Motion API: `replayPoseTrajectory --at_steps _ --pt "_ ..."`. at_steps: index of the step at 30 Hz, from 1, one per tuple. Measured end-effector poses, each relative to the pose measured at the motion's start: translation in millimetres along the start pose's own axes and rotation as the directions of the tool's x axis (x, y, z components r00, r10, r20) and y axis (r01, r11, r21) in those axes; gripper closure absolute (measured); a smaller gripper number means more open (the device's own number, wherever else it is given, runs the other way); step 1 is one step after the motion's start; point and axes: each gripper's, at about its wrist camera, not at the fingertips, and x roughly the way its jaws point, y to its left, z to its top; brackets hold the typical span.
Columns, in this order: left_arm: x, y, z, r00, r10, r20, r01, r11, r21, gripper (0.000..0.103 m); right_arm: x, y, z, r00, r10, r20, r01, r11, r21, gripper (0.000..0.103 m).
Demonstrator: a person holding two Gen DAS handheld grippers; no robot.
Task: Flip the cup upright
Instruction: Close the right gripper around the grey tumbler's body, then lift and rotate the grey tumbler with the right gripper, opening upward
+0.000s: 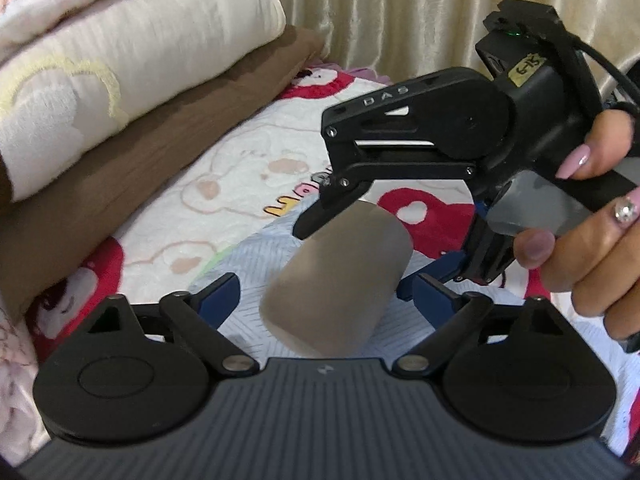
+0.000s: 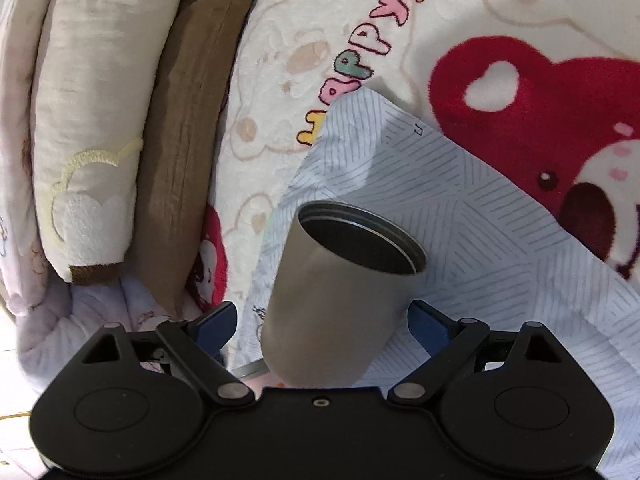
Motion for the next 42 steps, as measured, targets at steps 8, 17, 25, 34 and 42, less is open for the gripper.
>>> replayPoseTrajectory --at_steps 8,17,25,34,42 --pt "17 4 4 0.999 -0.002 -0.037 0.001 1.0 -0.029 0.028 7 -1 9 0.999 -0.03 -0.013 0.03 1.0 0.007 0.007" --pt "11 15 3 0.99 -0.136 -0.039 0.129 0.981 -0.142 0.049 14 -7 12 0.997 -0.055 -0.047 0.053 0.998 -0.04 0.012" --pt "10 5 0 0.987 -0.156 -0.044 0.149 0.979 -0.141 0.049 10 -15 13 0.999 -0.033 -0.026 0.03 0.993 -0.115 0.018" --pt "-7 -2 -21 0.98 -0.185 -0.073 0.161 0.955 -0.248 0.049 2 -9 -6 0.998 -0.059 -0.025 0.049 0.952 -0.303 0.019" --pt "-32 -5 -45 0.978 -0.198 -0.071 0.161 0.923 -0.351 0.05 -1 -10 -24 0.99 -0.077 -0.116 0.03 0.931 -0.364 0.019"
